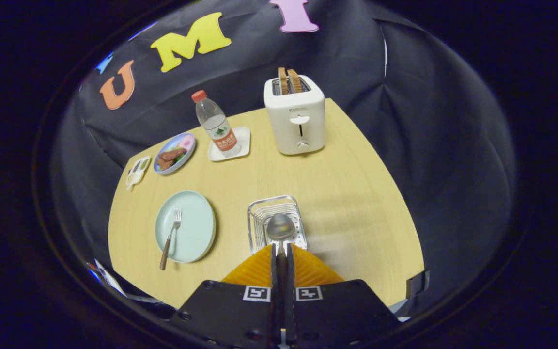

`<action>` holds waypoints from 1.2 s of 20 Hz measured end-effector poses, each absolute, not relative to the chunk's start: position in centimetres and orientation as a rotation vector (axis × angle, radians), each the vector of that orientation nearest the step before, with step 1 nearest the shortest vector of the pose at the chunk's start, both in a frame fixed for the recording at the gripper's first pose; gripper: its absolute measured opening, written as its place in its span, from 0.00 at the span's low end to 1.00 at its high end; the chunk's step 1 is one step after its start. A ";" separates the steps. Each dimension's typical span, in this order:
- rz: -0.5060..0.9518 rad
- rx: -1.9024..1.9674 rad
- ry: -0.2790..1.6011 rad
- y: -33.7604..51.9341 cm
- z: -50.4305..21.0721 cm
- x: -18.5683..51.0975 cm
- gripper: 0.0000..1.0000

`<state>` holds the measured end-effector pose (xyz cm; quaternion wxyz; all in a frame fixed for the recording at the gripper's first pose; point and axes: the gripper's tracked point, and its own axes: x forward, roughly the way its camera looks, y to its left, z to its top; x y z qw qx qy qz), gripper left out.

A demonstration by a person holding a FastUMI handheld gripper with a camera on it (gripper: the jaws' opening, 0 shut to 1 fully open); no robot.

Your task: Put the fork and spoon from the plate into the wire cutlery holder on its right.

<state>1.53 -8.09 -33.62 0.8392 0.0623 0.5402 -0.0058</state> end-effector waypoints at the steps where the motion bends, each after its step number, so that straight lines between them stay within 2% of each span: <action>1: -0.019 0.130 1.142 -8.1 -33.6 1.8 0.04; 5: -0.018 0.153 1.104 -7.3 -32.8 3.1 0.01; 7: -0.018 0.157 1.101 -7.1 -32.5 3.2 0.09; 10: 0.009 0.166 1.076 -6.0 -31.9 3.4 0.31; 11: 0.021 0.163 1.068 -5.5 -31.7 3.3 0.34; 14: 0.042 0.139 1.046 -3.9 -31.5 3.0 0.64; 17: 0.047 0.117 1.031 -2.0 -31.5 2.8 0.75; 18: 0.054 0.113 1.026 -0.9 -31.5 2.8 0.84; 24: 0.089 0.071 1.045 5.3 -33.1 2.3 0.85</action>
